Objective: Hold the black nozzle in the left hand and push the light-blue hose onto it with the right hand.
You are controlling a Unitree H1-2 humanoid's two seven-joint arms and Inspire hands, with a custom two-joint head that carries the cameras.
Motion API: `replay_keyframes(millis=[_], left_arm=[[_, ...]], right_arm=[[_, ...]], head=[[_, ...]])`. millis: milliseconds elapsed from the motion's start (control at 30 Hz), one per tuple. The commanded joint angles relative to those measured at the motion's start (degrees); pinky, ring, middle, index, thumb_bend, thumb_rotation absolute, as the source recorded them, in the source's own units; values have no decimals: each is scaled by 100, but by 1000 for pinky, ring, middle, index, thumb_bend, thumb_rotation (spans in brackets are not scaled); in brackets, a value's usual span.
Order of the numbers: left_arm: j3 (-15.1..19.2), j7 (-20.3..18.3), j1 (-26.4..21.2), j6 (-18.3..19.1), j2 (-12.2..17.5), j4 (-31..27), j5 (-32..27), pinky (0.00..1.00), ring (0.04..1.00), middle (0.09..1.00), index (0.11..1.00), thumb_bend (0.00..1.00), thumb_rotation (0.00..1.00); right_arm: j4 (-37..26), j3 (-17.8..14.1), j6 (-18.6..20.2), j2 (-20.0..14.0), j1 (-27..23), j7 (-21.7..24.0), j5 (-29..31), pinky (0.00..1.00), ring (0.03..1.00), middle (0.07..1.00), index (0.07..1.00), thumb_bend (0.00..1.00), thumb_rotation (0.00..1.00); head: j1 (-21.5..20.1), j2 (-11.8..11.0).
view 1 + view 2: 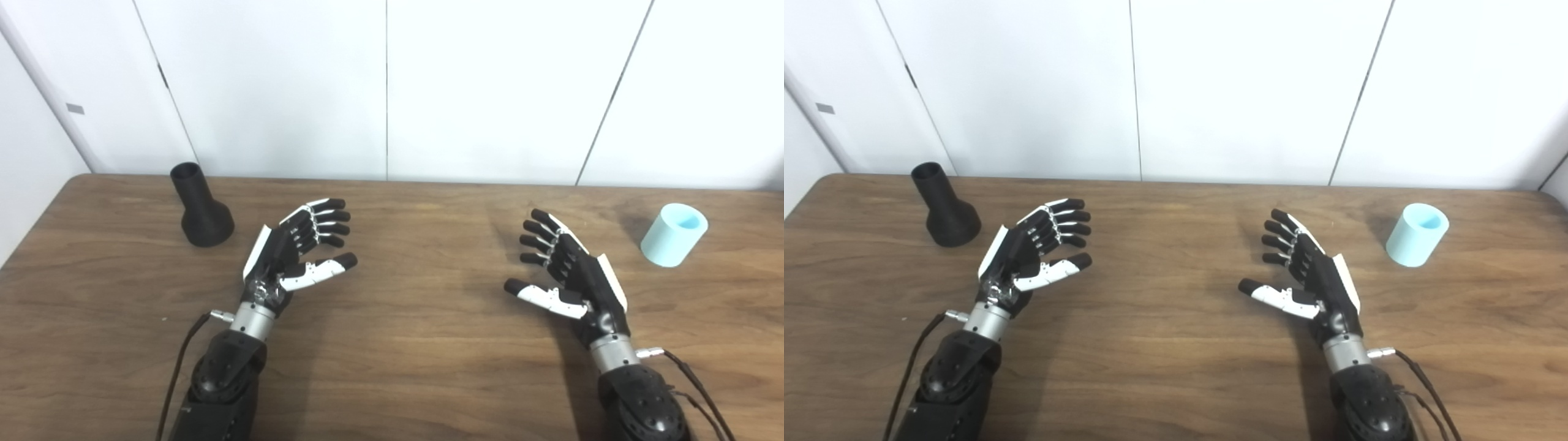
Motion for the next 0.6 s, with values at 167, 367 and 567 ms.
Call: replay_keyframes(millis=[167,367,567], left_arm=[[-26,1,310,-120,-50,295,3,609,665,713,741,785,144],[-24,9,308,-114,-43,302,18,611,662,713,740,769,125],[-60,26,318,-196,-123,383,48,600,658,716,740,760,109]], right_arm=[[-267,-27,-7,-6,-149,-22,47,723,816,848,859,823,201],[-260,-22,-30,-17,-151,-28,20,710,817,851,859,811,182],[-171,-68,-160,-64,-102,37,132,712,820,853,860,802,169]], head=[[-1,-6],[12,-37],[813,-394]])
